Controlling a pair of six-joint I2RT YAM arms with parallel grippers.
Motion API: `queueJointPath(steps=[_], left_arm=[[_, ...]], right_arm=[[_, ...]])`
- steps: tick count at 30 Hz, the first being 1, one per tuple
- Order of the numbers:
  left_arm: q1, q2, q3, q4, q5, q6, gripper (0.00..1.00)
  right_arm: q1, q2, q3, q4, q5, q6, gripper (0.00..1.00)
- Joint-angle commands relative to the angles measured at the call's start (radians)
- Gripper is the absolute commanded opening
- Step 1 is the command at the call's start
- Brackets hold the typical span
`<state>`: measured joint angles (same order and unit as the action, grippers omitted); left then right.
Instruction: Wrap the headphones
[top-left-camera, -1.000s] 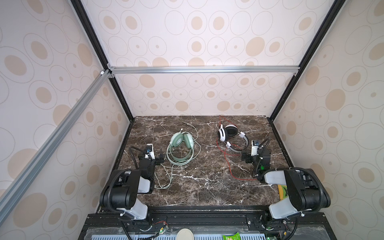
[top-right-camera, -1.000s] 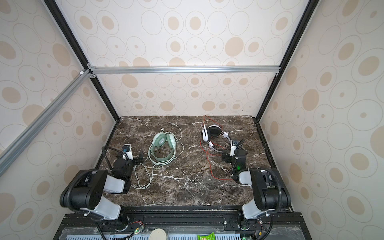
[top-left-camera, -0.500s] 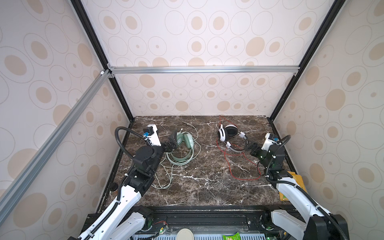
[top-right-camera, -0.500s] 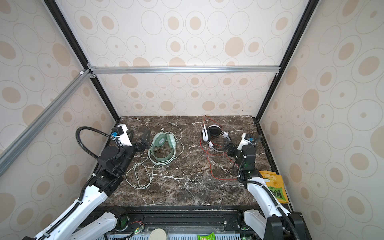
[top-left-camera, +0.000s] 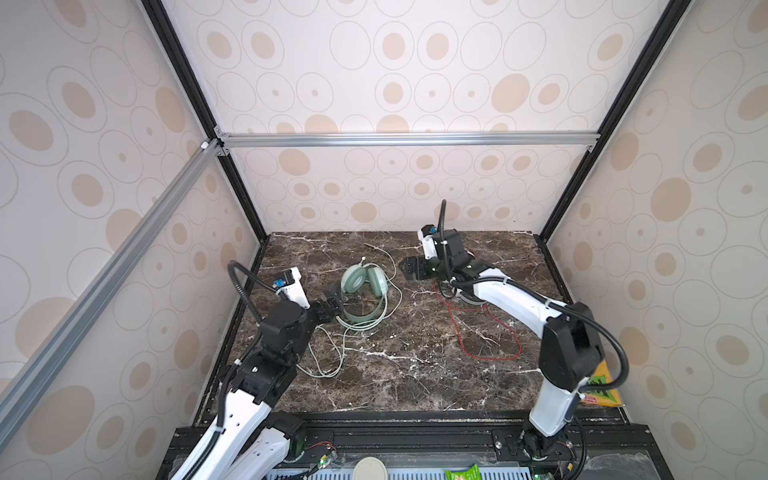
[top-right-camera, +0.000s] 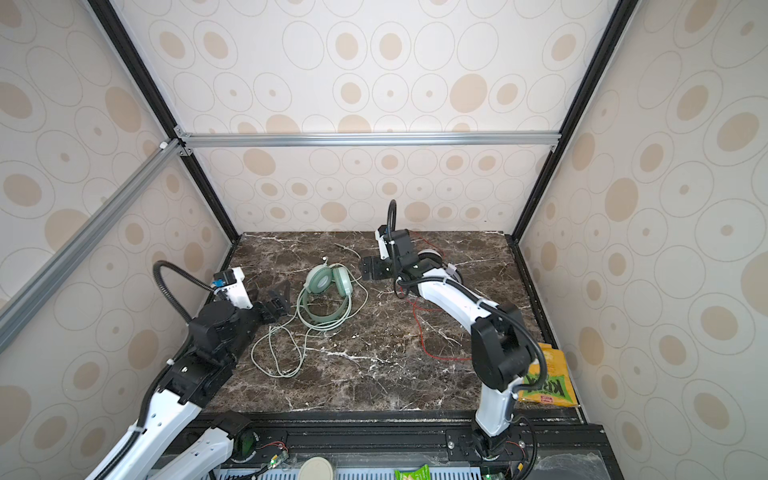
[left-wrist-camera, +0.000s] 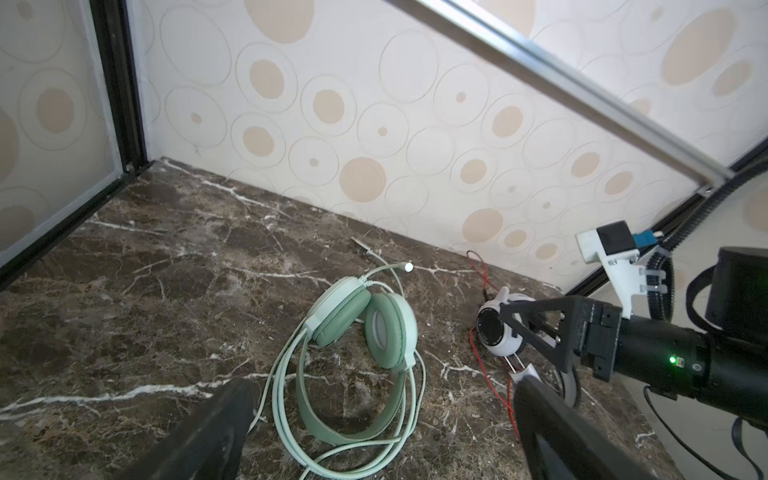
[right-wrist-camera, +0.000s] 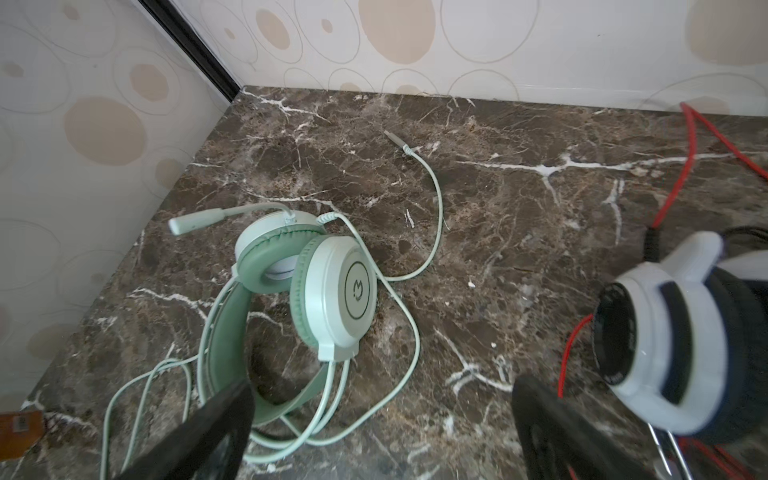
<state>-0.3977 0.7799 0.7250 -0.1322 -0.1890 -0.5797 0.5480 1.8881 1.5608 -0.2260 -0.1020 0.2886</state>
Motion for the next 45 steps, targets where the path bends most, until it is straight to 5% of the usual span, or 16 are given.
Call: queueJointPath(steps=[1, 3, 7, 13, 18, 26, 31, 37, 45], left_arm=[[0.014, 0.169, 0.028, 0.043, -0.047, -0.027, 0.98], [0.054, 0.24, 0.02, 0.114, -0.023, -0.045, 0.98], [0.186, 0.35, -0.036, 0.283, 0.206, -0.161, 0.98], [0.215, 0.407, -0.048, 0.392, 0.337, -0.14, 0.98], [0.226, 0.325, -0.194, 0.558, 0.337, -0.156, 0.98], [0.226, 0.116, -0.295, 0.436, 0.288, -0.188, 0.98], [0.223, 0.038, -0.276, 0.306, 0.247, -0.187, 0.98], [0.223, 0.028, -0.271, 0.221, 0.281, -0.237, 0.98], [0.156, -0.009, -0.239, 0.086, 0.229, -0.269, 0.98]], right_arm=[[0.013, 0.147, 0.199, -0.204, 0.01, -0.066, 0.99], [0.02, 0.222, 0.294, -0.262, 0.006, -0.08, 0.99], [0.029, 0.282, 0.341, -0.259, -0.038, -0.092, 1.0], [0.06, 0.331, 0.407, -0.247, -0.156, -0.114, 0.99], [0.1, 0.423, 0.519, -0.277, -0.142, -0.063, 0.99], [0.166, 0.606, 0.766, -0.404, 0.014, 0.008, 0.92], [0.181, 0.614, 0.785, -0.415, 0.141, 0.043, 0.89], [0.18, 0.595, 0.761, -0.408, 0.208, 0.047, 0.58], [0.181, 0.351, 0.466, -0.235, 0.289, 0.04, 0.34]])
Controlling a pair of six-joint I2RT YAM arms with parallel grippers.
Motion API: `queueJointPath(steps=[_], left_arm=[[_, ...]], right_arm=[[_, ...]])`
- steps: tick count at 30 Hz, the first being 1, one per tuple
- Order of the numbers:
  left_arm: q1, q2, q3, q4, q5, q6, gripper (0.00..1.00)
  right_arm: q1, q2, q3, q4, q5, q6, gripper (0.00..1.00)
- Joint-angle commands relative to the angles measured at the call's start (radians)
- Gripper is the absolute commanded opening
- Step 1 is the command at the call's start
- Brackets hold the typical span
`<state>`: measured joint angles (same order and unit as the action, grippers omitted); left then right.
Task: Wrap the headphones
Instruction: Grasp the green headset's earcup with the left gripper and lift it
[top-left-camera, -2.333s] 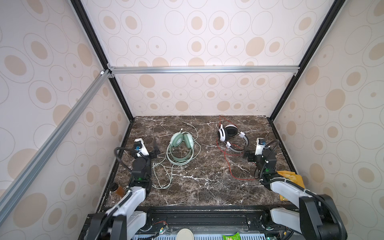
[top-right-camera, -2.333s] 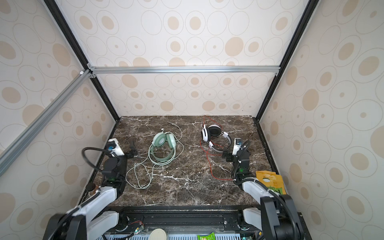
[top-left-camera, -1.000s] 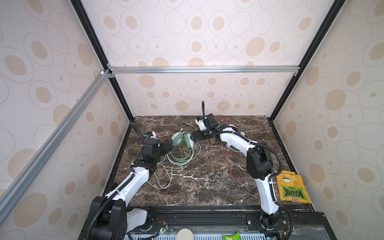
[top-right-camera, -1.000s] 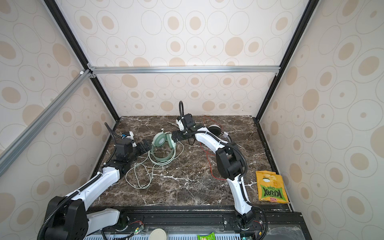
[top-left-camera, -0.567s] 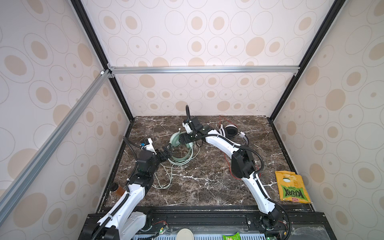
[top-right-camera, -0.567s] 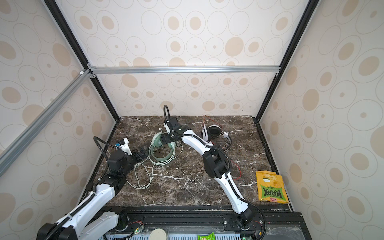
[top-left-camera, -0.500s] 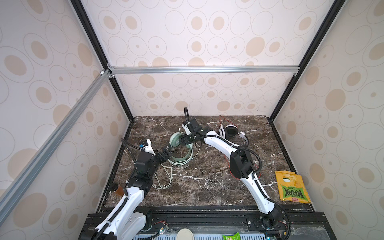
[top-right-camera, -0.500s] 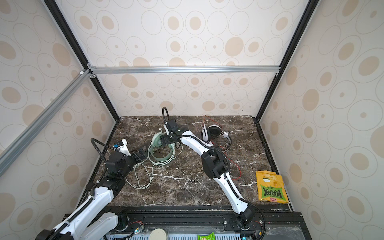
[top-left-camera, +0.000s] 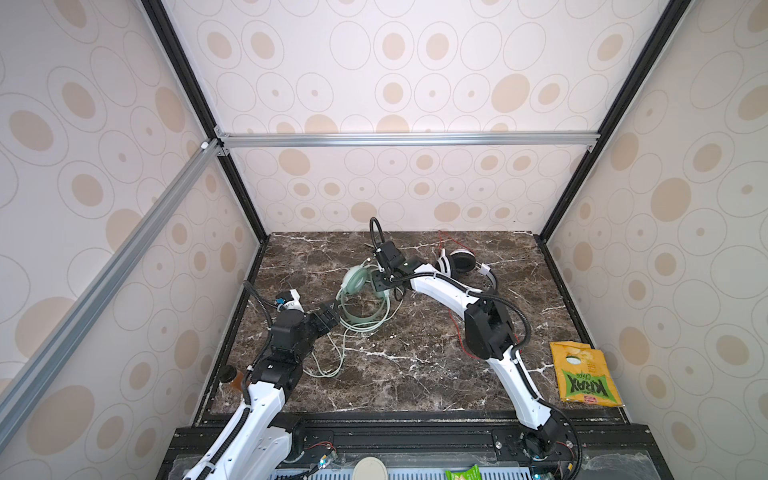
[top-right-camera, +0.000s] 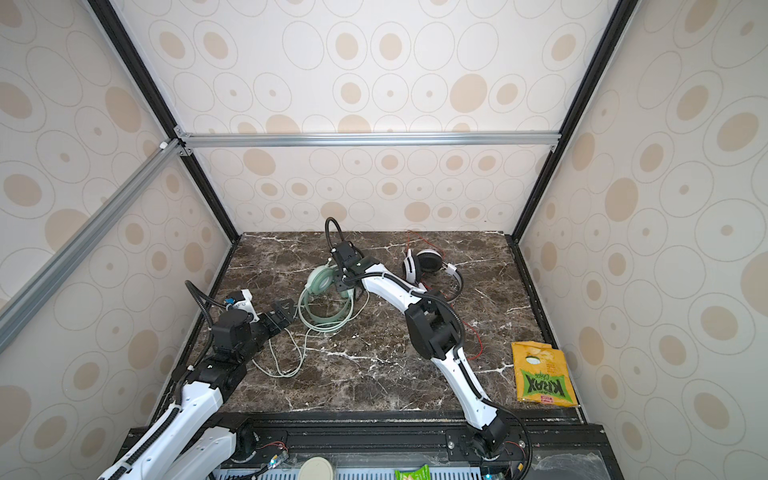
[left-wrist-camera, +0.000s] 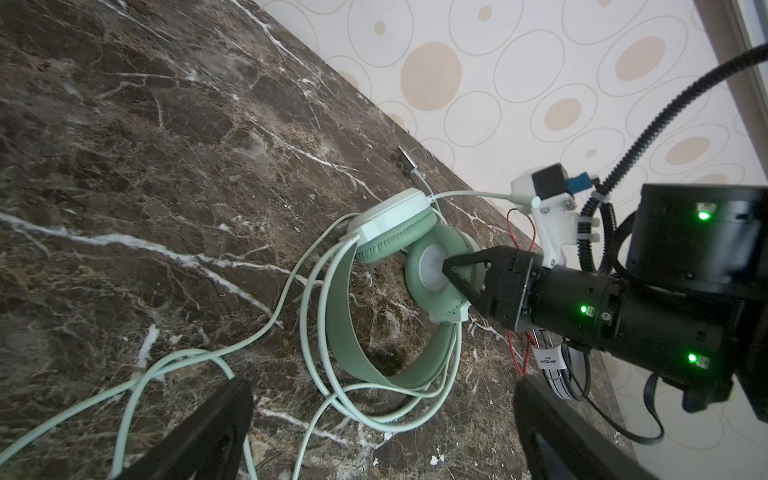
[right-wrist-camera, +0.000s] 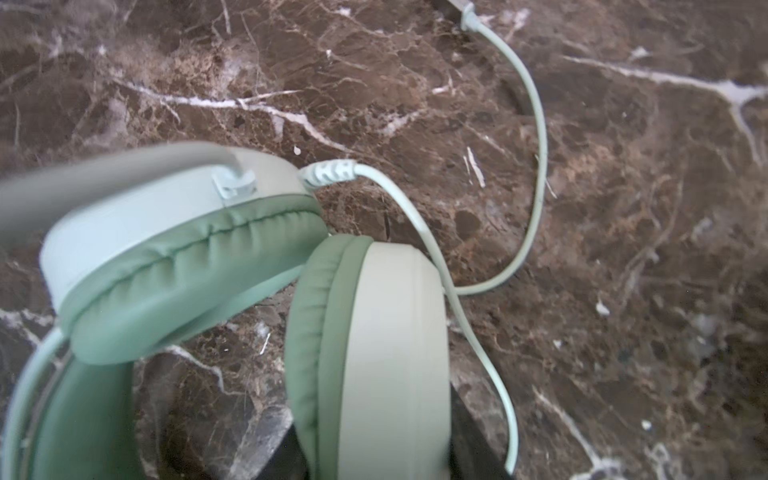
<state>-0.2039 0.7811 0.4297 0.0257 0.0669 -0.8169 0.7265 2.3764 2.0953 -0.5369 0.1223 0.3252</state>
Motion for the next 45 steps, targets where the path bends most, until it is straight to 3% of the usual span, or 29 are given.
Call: queueJointPath(steps=[1, 7, 10, 13, 20, 28, 33, 36, 39, 42, 45], left_arm=[[-0.062, -0.001, 0.072, -0.093, -0.042, -0.039, 0.98], [-0.317, 0.059, 0.167, -0.179, -0.209, -0.107, 0.98], [-0.431, 0.114, 0.219, -0.194, -0.26, -0.133, 0.98], [-0.562, 0.188, 0.291, -0.217, -0.382, -0.122, 0.98], [-0.772, 0.364, 0.467, -0.225, -0.509, -0.099, 0.98], [-0.786, 0.383, 0.477, -0.189, -0.513, -0.139, 0.98], [-0.785, 0.401, 0.471, -0.196, -0.525, -0.193, 0.98], [-0.786, 0.363, 0.425, -0.156, -0.537, -0.216, 0.98], [-0.784, 0.317, 0.394, -0.143, -0.558, -0.228, 0.98], [-0.784, 0.297, 0.394, -0.168, -0.578, -0.234, 0.98], [-0.784, 0.299, 0.411, -0.17, -0.575, -0.244, 0.98]], right_arm=[[0.001, -0.172, -0.107, 0.101, 0.078, 0.007, 0.33], [-0.005, -0.42, -0.384, 0.263, 0.191, 0.044, 0.34], [-0.023, -0.529, -0.491, 0.302, 0.209, 0.095, 0.32], [-0.047, -0.644, -0.619, 0.385, 0.22, 0.125, 0.31], [-0.064, -0.873, -0.92, 0.666, 0.298, 0.109, 0.29], [-0.063, -0.978, -1.041, 0.736, 0.327, 0.163, 0.25], [-0.064, -1.044, -1.183, 0.983, 0.323, 0.121, 0.21], [-0.065, -0.949, -1.166, 1.099, 0.355, 0.04, 0.18], [-0.054, -0.998, -1.115, 1.042, 0.237, 0.069, 0.18], [-0.022, -0.973, -1.037, 0.962, 0.28, 0.054, 0.18], [-0.021, -0.961, -1.012, 0.857, 0.309, 0.122, 0.18]])
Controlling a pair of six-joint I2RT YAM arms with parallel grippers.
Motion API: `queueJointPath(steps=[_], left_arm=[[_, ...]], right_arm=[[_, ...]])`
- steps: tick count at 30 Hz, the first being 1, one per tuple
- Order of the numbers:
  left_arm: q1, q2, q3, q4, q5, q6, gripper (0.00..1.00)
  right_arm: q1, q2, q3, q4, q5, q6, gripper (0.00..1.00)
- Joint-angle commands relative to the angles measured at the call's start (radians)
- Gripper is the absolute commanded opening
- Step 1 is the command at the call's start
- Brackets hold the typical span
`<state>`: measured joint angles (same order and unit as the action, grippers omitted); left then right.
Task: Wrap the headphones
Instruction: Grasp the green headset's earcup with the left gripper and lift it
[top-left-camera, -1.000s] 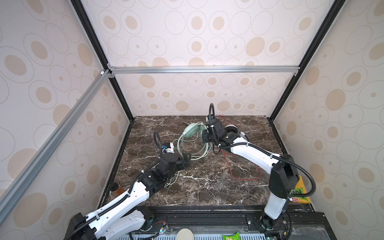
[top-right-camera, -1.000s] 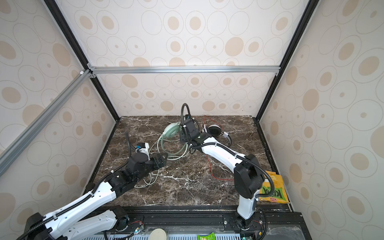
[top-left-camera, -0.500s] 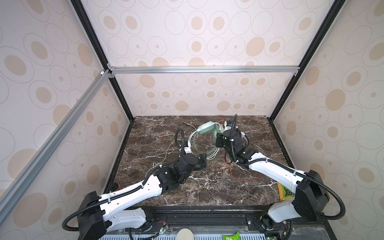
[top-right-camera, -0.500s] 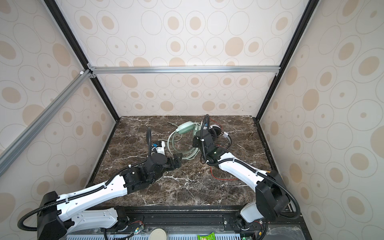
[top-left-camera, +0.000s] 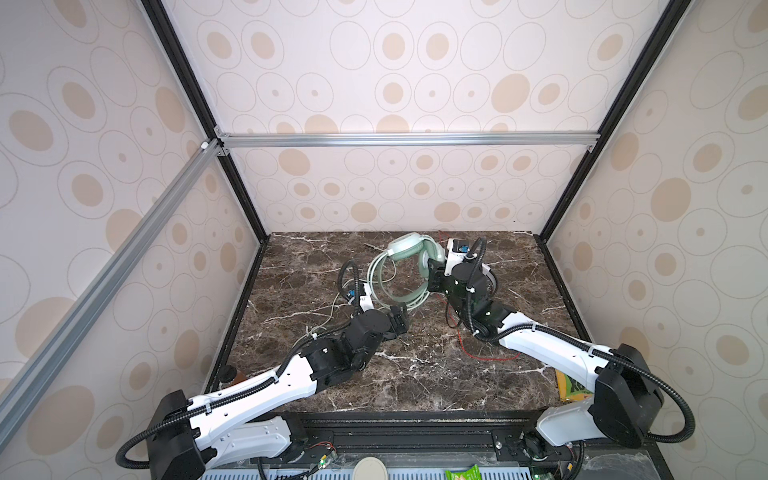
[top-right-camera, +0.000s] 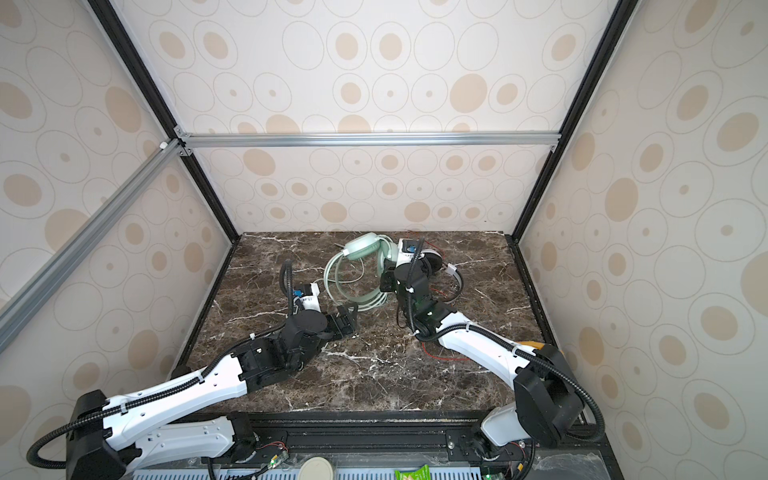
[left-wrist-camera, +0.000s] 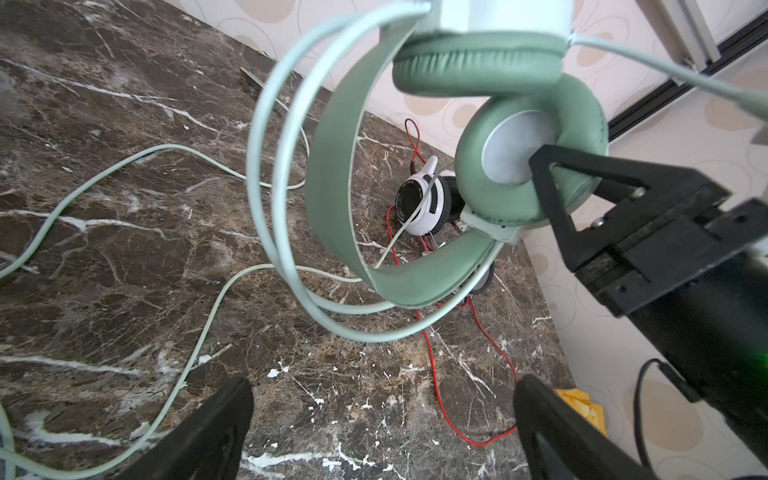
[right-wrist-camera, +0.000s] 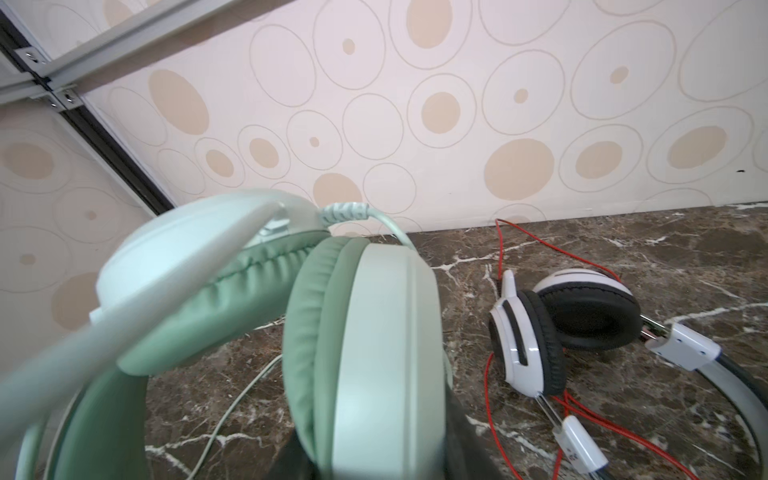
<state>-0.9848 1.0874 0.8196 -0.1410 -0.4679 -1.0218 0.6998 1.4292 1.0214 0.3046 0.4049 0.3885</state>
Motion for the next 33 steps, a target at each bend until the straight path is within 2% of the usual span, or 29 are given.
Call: queueJointPath(steps=[1, 5, 9, 10, 14, 18, 24, 30, 33], left_arm=[[-0.003, -0.001, 0.028, -0.01, -0.038, -0.06, 0.98], [-0.002, 0.051, 0.089, -0.063, -0.027, -0.182, 0.98], [0.006, 0.122, 0.201, -0.259, -0.055, -0.412, 0.98], [0.009, 0.134, 0.219, -0.28, -0.054, -0.437, 0.98], [0.028, 0.173, 0.253, -0.266, -0.023, -0.454, 0.98], [0.089, 0.239, 0.287, -0.334, 0.084, -0.514, 0.98], [0.158, 0.25, 0.254, -0.308, 0.137, -0.512, 0.97], [0.177, 0.272, 0.269, -0.296, 0.152, -0.464, 0.83], [0.18, 0.279, 0.272, -0.283, 0.164, -0.445, 0.73]], right_arm=[[0.009, -0.021, 0.046, 0.019, 0.031, 0.078, 0.18], [0.029, -0.07, -0.026, 0.055, 0.072, 0.119, 0.18], [0.046, -0.109, -0.046, 0.031, 0.106, 0.096, 0.2], [0.047, -0.117, -0.05, 0.019, 0.11, 0.092, 0.2], [0.049, -0.152, -0.085, -0.003, 0.122, 0.1, 0.2], [0.049, -0.192, -0.115, -0.025, 0.135, 0.113, 0.2], [0.049, -0.216, -0.12, -0.049, 0.14, 0.086, 0.21], [0.05, -0.222, -0.13, -0.056, 0.134, 0.095, 0.21], [0.05, -0.227, -0.132, -0.056, 0.14, 0.091, 0.21]])
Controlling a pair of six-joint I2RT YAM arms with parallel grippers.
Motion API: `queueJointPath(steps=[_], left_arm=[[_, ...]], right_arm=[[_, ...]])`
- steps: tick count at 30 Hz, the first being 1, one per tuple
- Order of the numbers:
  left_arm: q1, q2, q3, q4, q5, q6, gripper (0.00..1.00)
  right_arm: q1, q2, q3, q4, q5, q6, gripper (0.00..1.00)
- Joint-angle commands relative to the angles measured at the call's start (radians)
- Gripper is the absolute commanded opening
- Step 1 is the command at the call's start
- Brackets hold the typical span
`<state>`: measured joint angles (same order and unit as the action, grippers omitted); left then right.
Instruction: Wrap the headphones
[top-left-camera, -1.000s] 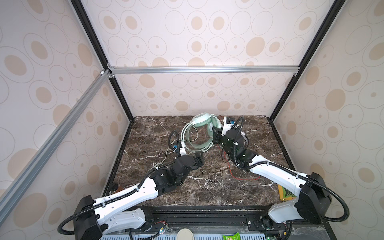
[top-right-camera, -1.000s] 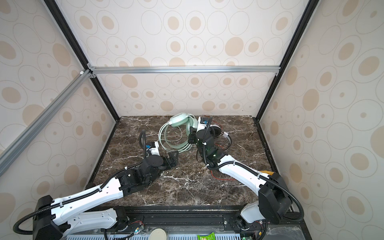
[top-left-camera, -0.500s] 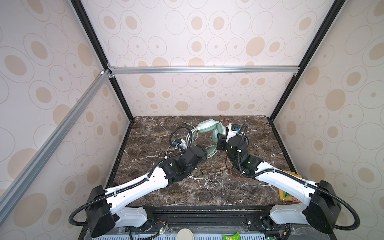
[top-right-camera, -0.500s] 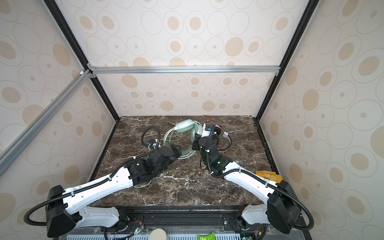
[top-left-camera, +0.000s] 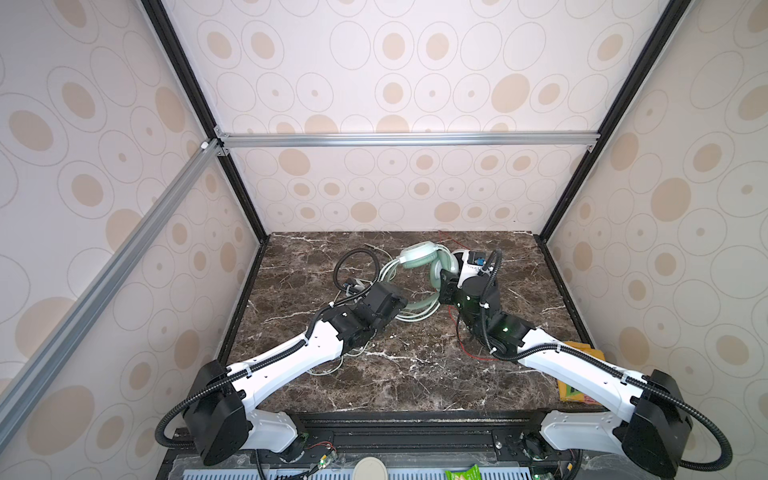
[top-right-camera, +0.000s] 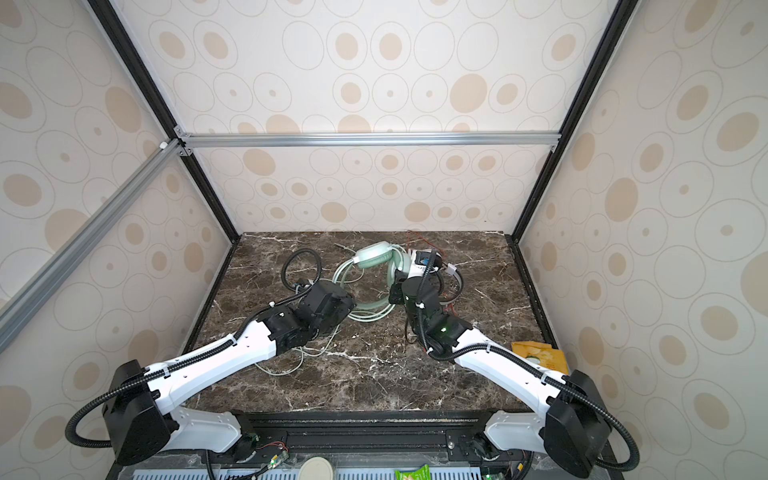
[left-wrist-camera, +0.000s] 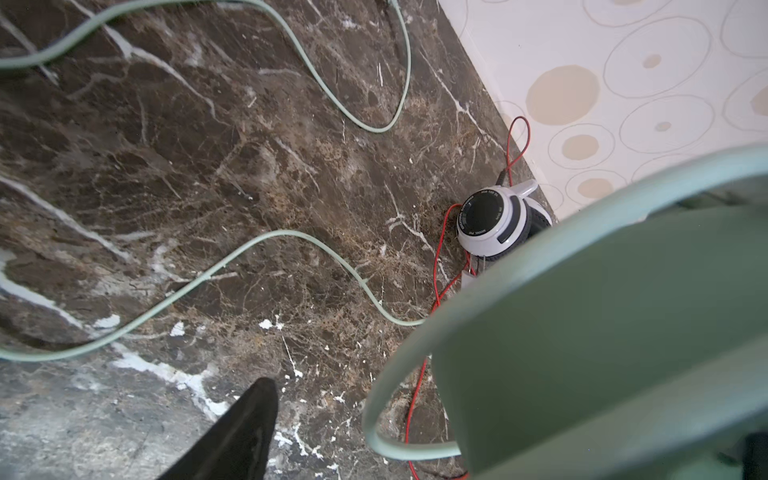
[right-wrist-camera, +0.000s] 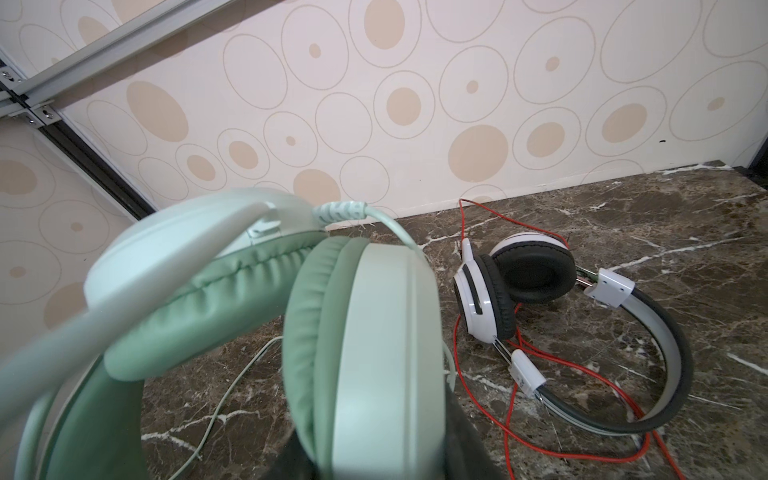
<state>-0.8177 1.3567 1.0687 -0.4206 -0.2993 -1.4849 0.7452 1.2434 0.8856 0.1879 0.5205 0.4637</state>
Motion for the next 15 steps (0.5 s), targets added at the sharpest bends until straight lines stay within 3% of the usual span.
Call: queueJointPath(steps=[1, 6, 15], left_arm=[[0.014, 0.013, 0.023, -0.001, -0.002, 0.021, 0.69], [0.014, 0.023, 0.024, 0.016, 0.014, 0.038, 0.58], [0.004, 0.071, 0.052, 0.035, 0.083, 0.048, 0.66]], right_arm=[[0.006, -0.041, 0.003, 0.062, 0.026, 0.012, 0.21], [0.004, -0.041, 0.003, 0.062, 0.033, 0.017, 0.21], [0.015, -0.037, 0.007, 0.065, 0.124, 0.025, 0.2]])
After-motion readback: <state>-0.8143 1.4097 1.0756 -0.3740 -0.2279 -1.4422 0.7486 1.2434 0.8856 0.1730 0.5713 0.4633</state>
